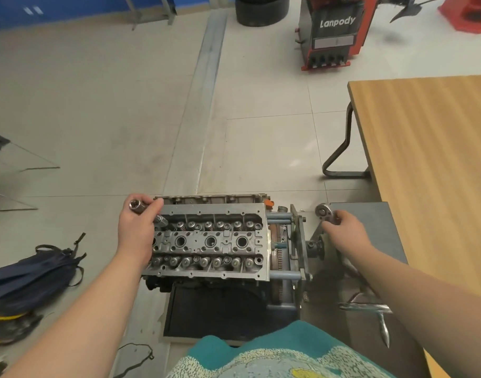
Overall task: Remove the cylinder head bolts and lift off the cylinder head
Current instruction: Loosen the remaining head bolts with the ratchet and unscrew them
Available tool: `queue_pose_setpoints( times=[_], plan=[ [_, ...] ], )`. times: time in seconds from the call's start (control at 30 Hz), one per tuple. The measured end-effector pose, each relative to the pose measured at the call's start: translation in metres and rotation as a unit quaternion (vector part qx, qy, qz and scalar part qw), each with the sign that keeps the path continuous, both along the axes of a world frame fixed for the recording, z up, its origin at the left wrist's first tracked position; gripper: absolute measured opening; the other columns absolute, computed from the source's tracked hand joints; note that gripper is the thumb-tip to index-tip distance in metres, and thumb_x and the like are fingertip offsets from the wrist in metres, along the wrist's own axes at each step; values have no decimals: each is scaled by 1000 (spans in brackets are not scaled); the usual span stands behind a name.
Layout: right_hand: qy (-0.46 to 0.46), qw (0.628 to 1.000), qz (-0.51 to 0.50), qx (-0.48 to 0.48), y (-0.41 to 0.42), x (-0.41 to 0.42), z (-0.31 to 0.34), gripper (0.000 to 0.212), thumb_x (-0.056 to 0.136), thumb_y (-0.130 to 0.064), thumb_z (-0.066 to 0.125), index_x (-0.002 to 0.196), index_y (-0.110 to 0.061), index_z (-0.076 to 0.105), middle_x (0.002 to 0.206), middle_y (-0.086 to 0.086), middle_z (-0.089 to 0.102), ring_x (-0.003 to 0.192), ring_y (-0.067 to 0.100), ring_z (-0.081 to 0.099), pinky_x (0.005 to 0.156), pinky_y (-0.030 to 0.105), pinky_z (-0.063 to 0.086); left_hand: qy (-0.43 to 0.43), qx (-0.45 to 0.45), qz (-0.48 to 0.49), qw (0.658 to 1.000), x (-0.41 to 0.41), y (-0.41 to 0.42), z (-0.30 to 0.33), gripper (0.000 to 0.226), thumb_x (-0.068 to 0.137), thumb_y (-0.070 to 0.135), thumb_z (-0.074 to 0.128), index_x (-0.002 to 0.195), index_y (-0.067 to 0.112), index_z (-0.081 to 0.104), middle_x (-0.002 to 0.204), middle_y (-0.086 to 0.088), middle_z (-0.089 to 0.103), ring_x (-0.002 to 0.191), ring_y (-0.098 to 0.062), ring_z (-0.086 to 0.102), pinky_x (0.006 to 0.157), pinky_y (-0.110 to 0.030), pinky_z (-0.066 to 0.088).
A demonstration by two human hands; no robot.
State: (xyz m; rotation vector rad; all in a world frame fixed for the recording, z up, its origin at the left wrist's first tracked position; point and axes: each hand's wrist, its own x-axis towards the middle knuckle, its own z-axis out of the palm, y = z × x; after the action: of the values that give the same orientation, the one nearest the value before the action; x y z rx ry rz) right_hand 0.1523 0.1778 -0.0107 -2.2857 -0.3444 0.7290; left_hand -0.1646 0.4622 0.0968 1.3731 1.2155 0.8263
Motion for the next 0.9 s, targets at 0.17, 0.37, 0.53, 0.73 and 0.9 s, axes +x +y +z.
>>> queue_pose_setpoints(
  times=[0.17,0.37,0.53,0.73,0.9],
  plan=[
    [155,982,46,99,58,-43,48,57,85,-70,57,88,-14,67,66,1,59,55,18,47,53,31,38,9,12,-1,1000,-2,1,-4,30,97,5,70,86,29,58,88,-4,56,82,-20,51,76,-36,42],
    [219,946,216,104,128,-114,102,49,92,-74,59,93,-26,68,68,-2,61,53,14,46,48,27,36,29,30,-66,997,-18,15,-12,25,98,13,70,88,34,61,73,17,61,68,-9,56,53,-15,48],
    [249,932,241,102,185,-173,152,54,97,-59,59,106,-8,72,67,2,61,52,16,45,49,30,34,46,26,-133,990,-33,29,-19,18,91,39,66,106,30,63,79,1,63,68,-6,57,65,-31,52],
    [232,937,248,84,234,-219,193,48,99,-54,62,76,-12,61,62,8,49,49,19,35,51,32,26,10,14,-252,968,-43,43,-21,24,95,47,55,118,50,60,105,22,72,95,6,67,82,-35,53],
    [183,959,209,56,248,-241,193,48,99,-54,61,78,-11,59,63,10,51,47,19,35,49,29,26,-19,6,-306,952,-44,52,-21,23,105,30,53,116,50,58,104,17,72,97,-9,68,82,-43,57]
  ],
)
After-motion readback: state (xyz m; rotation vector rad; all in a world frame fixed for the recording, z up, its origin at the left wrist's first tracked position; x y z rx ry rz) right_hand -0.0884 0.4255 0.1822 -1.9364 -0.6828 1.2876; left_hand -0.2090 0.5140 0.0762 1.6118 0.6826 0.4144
